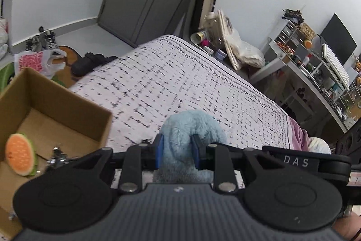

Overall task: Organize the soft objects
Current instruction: 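Lift and carry the plush mouse with both tools over the cardboard box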

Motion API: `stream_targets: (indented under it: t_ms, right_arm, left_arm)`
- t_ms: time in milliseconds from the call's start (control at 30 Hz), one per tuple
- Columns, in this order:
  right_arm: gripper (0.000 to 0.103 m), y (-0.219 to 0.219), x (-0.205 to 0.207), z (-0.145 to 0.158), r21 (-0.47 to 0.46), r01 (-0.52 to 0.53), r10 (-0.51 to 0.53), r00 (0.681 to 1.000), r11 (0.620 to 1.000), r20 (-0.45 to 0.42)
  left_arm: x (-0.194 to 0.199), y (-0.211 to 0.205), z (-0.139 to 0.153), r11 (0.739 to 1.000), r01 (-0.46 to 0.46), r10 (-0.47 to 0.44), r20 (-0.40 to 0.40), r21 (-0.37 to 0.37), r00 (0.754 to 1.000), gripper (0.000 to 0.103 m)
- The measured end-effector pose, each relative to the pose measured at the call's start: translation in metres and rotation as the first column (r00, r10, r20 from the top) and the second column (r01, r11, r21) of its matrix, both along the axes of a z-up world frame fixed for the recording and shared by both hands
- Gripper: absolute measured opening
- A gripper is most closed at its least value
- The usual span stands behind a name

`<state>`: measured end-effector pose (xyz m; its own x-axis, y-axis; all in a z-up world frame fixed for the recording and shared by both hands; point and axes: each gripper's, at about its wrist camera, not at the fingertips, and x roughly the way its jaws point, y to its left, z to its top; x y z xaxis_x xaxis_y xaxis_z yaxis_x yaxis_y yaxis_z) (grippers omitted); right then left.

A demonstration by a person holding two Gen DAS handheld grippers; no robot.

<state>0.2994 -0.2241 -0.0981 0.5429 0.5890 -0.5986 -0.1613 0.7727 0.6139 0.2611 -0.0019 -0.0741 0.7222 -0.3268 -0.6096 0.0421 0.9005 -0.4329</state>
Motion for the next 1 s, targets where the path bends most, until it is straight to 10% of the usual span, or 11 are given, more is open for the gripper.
stream_targets:
  t_ms: [1000]
  right_arm:
    - [0.022,0.127,0.018,0.0,0.034,-0.156,0.155,0.988,0.987,0.031]
  left_arm:
    - [-0.021,0.113,-0.007,0.973,-0.23,0.23,0.018,-0.001,0.973,0.026]
